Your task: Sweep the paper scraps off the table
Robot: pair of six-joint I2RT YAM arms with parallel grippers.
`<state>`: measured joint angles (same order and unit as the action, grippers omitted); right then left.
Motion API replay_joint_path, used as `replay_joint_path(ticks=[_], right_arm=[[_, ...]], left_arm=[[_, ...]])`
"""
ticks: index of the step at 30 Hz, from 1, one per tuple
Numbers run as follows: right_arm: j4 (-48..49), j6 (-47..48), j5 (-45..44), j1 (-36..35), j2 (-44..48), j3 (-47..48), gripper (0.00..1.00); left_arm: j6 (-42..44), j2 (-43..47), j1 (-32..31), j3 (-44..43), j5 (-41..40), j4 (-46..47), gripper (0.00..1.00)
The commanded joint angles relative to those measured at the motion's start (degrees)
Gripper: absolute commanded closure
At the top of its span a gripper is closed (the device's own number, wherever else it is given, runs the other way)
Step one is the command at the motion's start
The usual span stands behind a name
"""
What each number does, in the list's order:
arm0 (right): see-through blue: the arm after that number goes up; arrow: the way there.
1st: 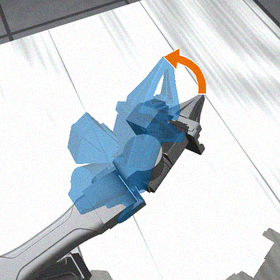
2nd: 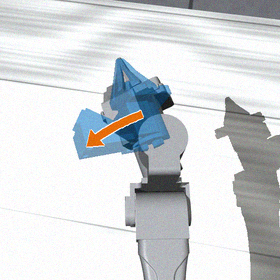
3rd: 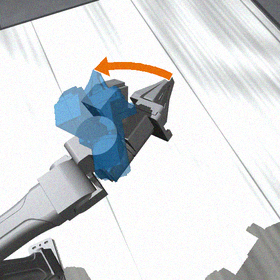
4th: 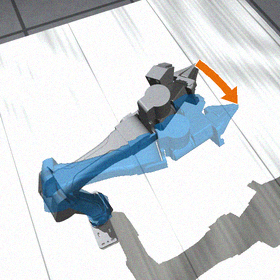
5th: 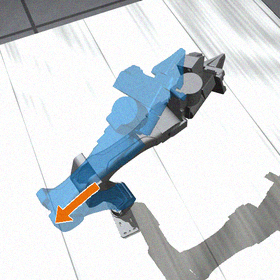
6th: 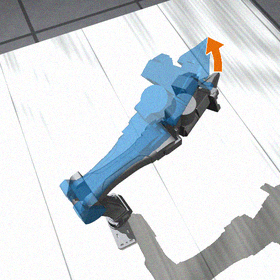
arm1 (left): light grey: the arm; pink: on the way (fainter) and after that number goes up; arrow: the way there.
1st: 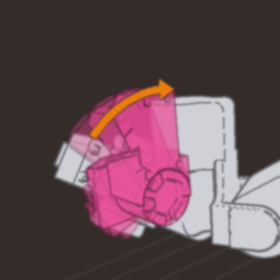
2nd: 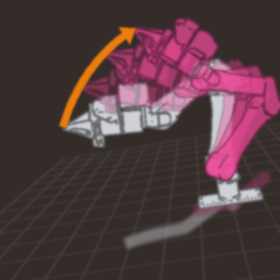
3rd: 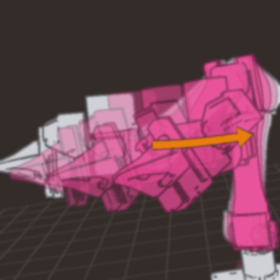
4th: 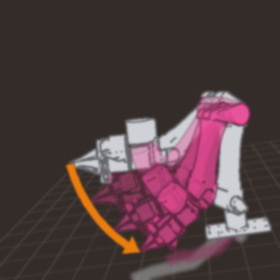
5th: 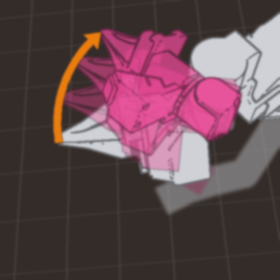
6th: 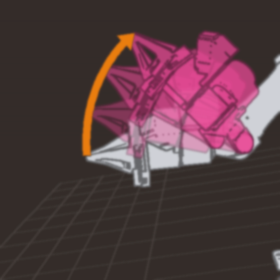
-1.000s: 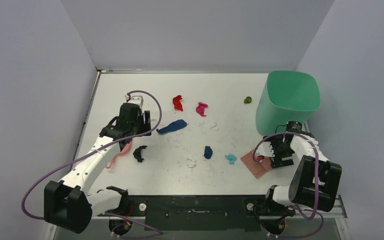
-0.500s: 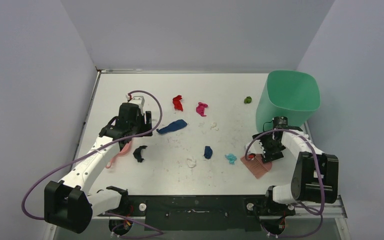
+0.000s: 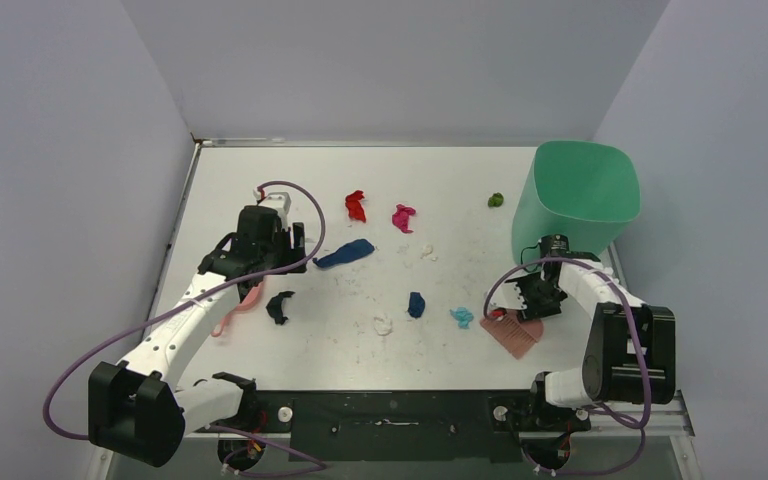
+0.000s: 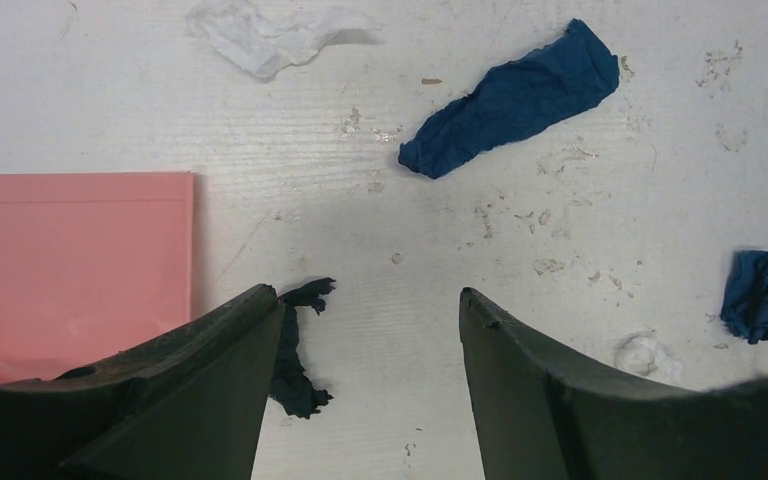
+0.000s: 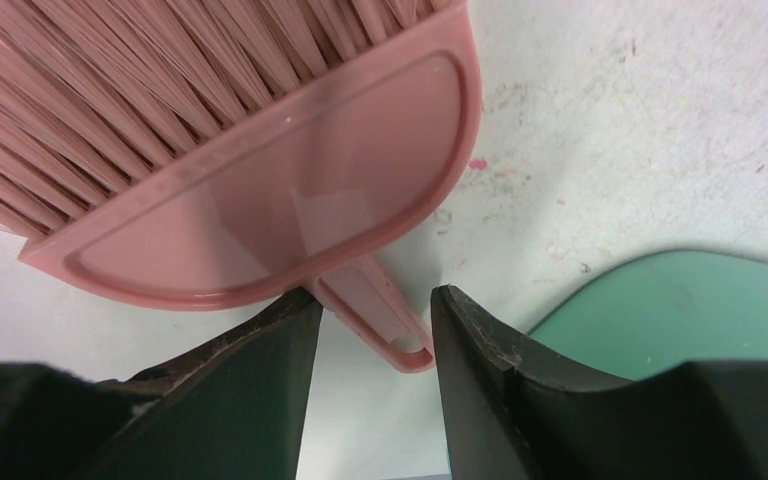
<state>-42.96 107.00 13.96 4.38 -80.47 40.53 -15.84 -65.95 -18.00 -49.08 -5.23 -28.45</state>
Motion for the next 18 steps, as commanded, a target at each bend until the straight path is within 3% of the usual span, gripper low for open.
replay_joint_path(ticks=[1,7,12,18], right_arm=[[-6.89,-4.54,8.18,-1.97,-0.65,-3.13,0.56],[-8.15,-6.81,9.00,-2.50,-2.62,-3.38,0.62],[-9.11,-8.70,10.30,-3.20,-4.00,-3.05,0.74],[-14.36,-9.66,11.59,-2.90,-0.79,-1.10,0.78]], left_arm=[[0.37,1.20,0.22,-0.15,1.98,3.16,0.37],[0.42,1.20,-0.14,0.30,4.61,4.18,0.37],[0.63,1.42,-0.46,0.52,4.95,4.44,0.37],[0.98,1.43,-1.65,0.85,6.85,5.19,0.37]])
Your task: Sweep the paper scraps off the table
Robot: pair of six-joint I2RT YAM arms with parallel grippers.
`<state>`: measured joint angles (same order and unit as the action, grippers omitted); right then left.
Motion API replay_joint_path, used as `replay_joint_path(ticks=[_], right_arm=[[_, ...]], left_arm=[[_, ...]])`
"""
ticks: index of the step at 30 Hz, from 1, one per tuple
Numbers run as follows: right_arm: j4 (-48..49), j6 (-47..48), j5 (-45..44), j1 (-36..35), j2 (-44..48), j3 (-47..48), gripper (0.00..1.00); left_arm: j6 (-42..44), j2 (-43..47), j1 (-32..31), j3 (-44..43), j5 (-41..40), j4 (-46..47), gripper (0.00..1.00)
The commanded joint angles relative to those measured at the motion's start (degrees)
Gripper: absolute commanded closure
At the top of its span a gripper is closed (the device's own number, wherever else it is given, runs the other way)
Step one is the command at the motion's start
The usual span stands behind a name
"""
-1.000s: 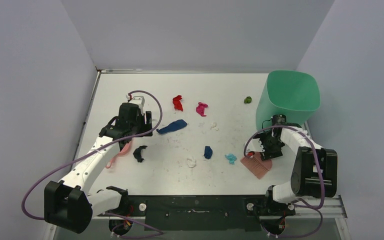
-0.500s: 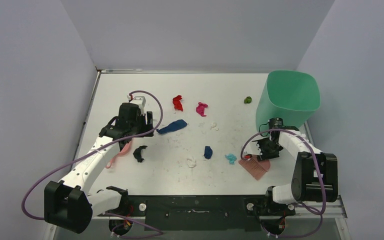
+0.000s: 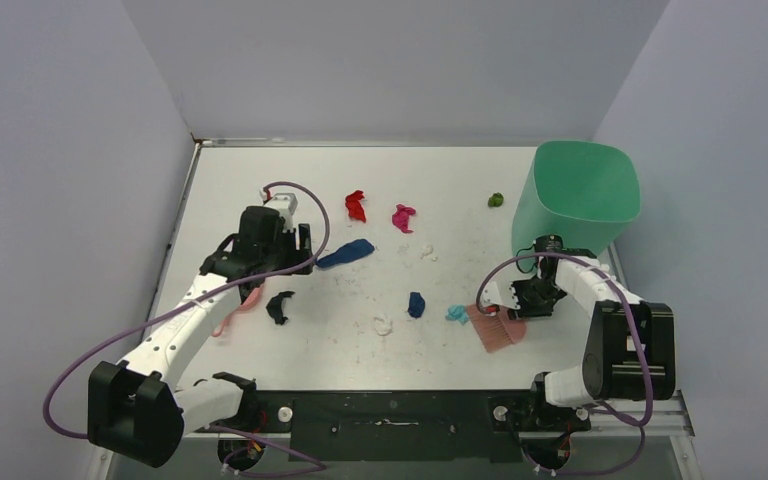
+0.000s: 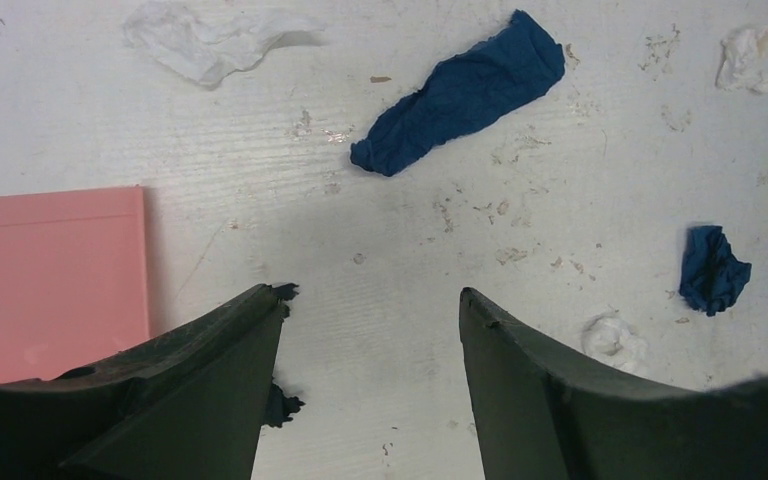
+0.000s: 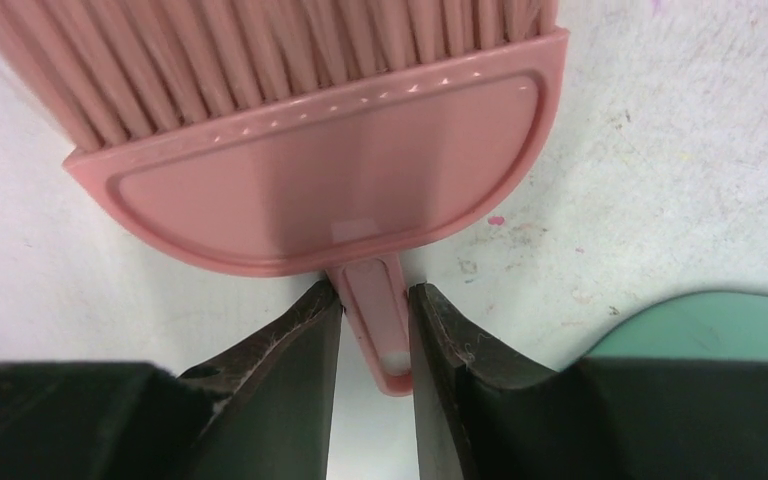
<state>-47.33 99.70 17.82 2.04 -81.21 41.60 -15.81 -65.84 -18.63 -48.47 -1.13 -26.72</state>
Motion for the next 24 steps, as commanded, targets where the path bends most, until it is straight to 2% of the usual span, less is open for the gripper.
replay_joint_path(ticks=[1,7,11,15,18,24], right_arm=[[-11.19,-1.87,7.48,-0.55,1.62,-2.04,0.79],[-18.29,-0.52,8.21,-0.46,9.98,1.48,0.81],[-21.35,-1.09,10.76,-0.55,13.17,3.21,0.82],[-21.47,-2.72,12.84,-0.46,15.27,3.32,0.83],[-17.28,-5.64,13.26,-0.55,15.72,1.15,0.84],[-9.29,-5.66,12.48,-0.31,10.10,-3.49,0.79]], left_arm=[[0.89,1.43,-1.38,0.45,4.11,4.14,0.36],[-3.13,0.39,-3.11,0.79,11.39,8.72,0.37],[-9.92,0.19,-6.82,0.24,13.77,11.98,0.37],[-17.20,1.33,-18.73,1.23,9.03,18.80,0.37],[-21.57,0.09,-27.19,0.82,5.39,23.39,0.37],[-25.65,0.54,-37.49,1.97,-1.55,25.39,0.37]])
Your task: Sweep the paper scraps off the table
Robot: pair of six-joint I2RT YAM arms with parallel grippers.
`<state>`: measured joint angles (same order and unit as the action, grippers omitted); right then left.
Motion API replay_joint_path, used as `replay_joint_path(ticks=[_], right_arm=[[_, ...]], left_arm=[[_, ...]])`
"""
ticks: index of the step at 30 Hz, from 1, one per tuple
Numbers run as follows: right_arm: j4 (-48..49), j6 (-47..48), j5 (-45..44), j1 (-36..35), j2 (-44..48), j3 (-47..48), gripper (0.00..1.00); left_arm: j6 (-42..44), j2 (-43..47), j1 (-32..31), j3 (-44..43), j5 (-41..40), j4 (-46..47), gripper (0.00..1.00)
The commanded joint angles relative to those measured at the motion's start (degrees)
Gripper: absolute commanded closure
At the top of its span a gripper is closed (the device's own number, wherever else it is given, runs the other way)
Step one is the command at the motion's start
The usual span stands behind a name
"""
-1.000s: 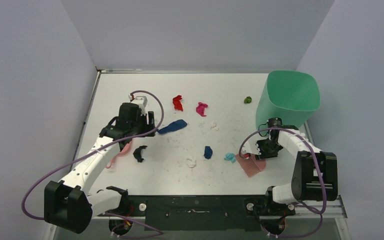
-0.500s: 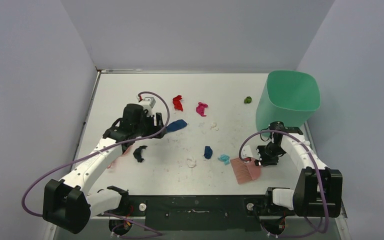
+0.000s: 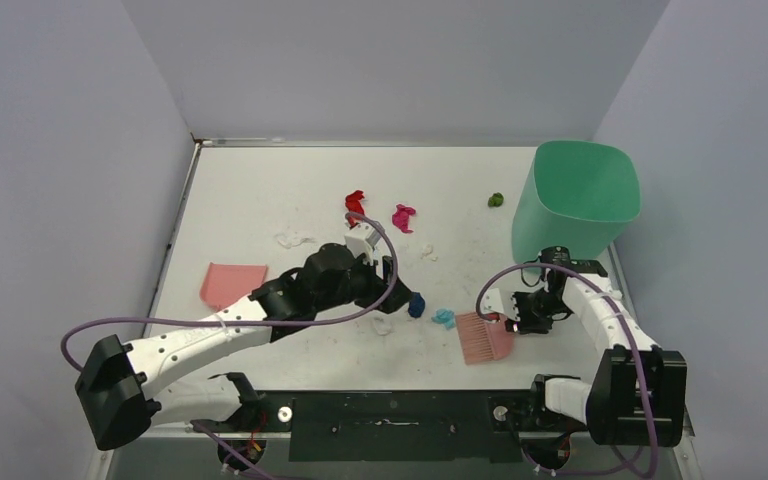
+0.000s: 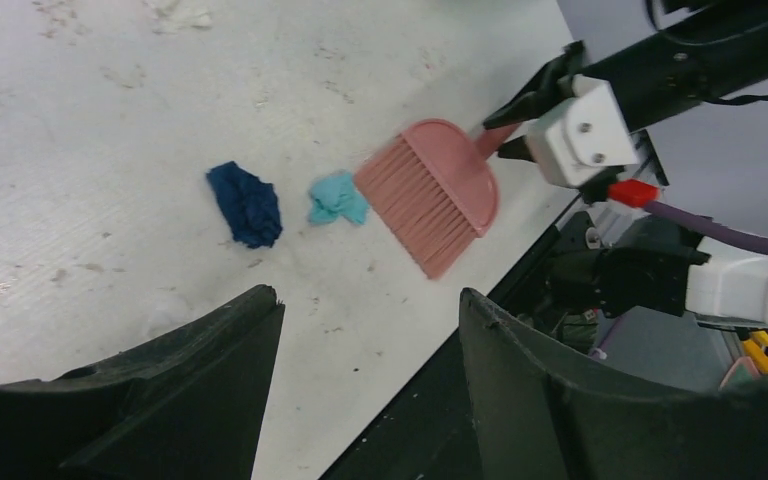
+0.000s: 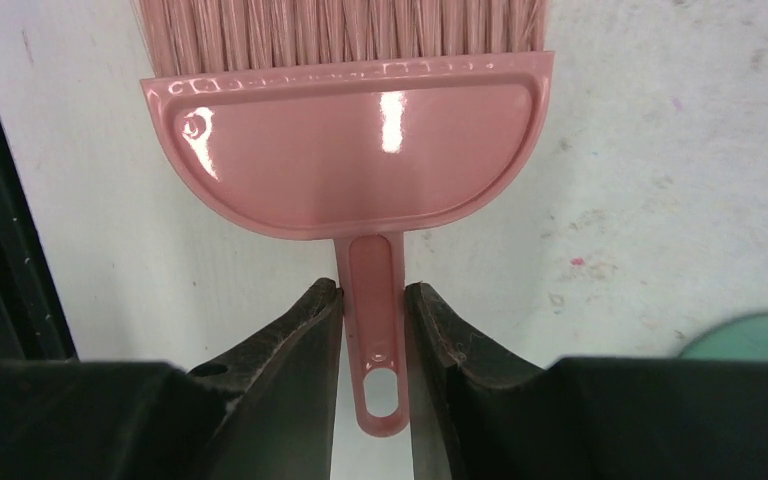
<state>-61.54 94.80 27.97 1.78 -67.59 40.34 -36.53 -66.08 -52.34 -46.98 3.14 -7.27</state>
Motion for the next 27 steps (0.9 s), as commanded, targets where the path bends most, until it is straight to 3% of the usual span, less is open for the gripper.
replay_joint_path(ticks=[1,4,7,13,15,20,24,27], right_arm=[[5.23,-0.36,2.28,0.18,-4.61,-2.43,0.79],[5.41,1.16,2.20,0.96,-7.08,-2.10,0.73],[6.55,1.99,2.33,2.04,-8.81,-2.14,0.52],[8.05,3.42,0.91,3.05,-13.94,-2.02,0.42],[8.56,3.46,-0.04,3.06,-15.60,-2.14,0.48],[10.72,3.62,0.23,4.32,-14.84,-4.25,0.80],[6.50,6.64,4.48,7.78,-7.29,-4.63,0.91],[1.30,9.90,6.38,10.33,-2.57,-3.51,0.93]], left_arm=[[-5.41,0.92,-4.64,0.83,-6.04,5.99,0.37],[-5.62,1.26,-6.74,1.38,-6.98,4.08,0.37],[-6.29,1.79,-8.28,2.84,-8.27,4.13,0.37],[-9.20,2.48,-9.29,5.65,-8.50,6.47,0.37],[-9.55,2.14,-9.36,5.54,-8.50,6.48,0.37],[-12.05,0.32,-9.96,5.94,-9.33,11.88,0.37],[-16.34,-2.56,-11.27,7.05,-10.01,17.16,0.36],[-19.65,-5.72,-12.38,8.09,-10.88,22.36,0.36]])
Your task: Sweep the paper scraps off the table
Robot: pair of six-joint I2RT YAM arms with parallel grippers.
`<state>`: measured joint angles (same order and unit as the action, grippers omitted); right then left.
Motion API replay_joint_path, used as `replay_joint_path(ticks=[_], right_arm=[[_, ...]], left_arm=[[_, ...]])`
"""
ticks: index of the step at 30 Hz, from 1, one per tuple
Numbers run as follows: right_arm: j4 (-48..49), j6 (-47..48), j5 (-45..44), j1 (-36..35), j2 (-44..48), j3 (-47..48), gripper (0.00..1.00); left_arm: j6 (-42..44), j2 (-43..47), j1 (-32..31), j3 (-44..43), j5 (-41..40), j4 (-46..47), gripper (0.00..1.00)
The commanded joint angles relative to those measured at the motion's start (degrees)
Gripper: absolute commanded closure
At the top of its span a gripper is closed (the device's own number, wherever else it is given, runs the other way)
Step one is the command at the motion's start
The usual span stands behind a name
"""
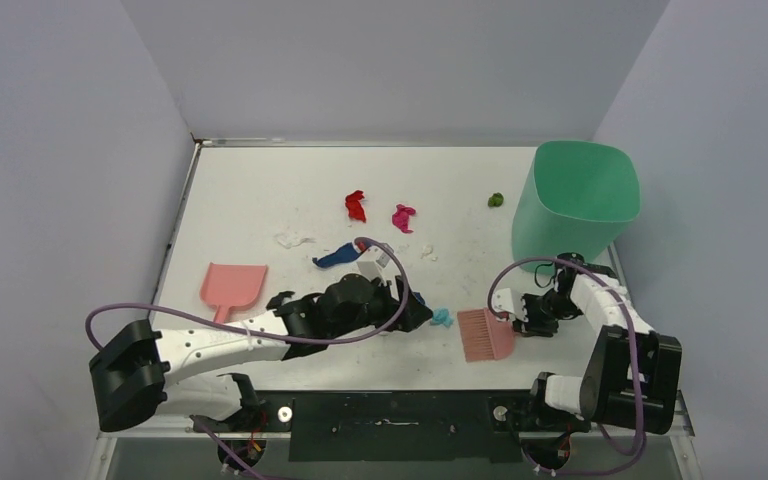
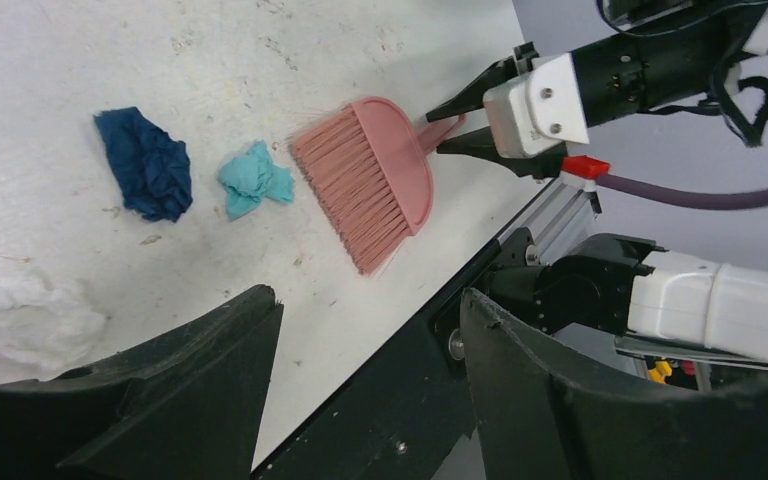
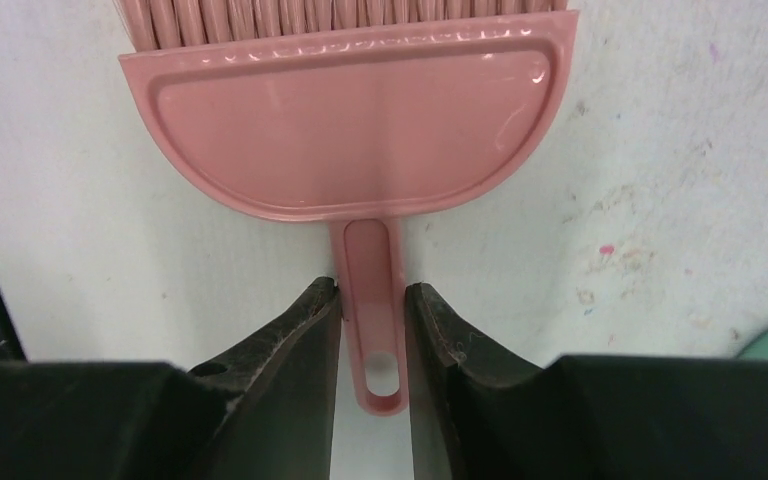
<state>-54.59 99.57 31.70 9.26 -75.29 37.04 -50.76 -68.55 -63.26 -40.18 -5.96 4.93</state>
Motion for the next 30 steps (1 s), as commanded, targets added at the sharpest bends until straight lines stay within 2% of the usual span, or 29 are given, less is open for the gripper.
replay_joint_path(ticks=[1,7,16,30], right_arm=[[-7.52,6.01,3.04,3.52,6.48,0.61,0.94],[-15.67,8.62,6.32,5.55,8.86,4.70,0.95],[-21.09,8.96,12.35,5.85,8.40,7.92,0.95],[-23.45,8.15,15.67,5.77,9.67,9.02,0.95]], left_arm=[[-6.23,-4.58,-1.86,1.41,-2.24,11.67,0.36],[-9.76,-14.46,-3.24,0.81,-2.28,20.83,0.36],[-14.16,-27.79,-3.49,-1.11,1.58,34.65,0.36],[-16.63,-34.46,-3.48,-2.95,5.63,44.03,0.37]])
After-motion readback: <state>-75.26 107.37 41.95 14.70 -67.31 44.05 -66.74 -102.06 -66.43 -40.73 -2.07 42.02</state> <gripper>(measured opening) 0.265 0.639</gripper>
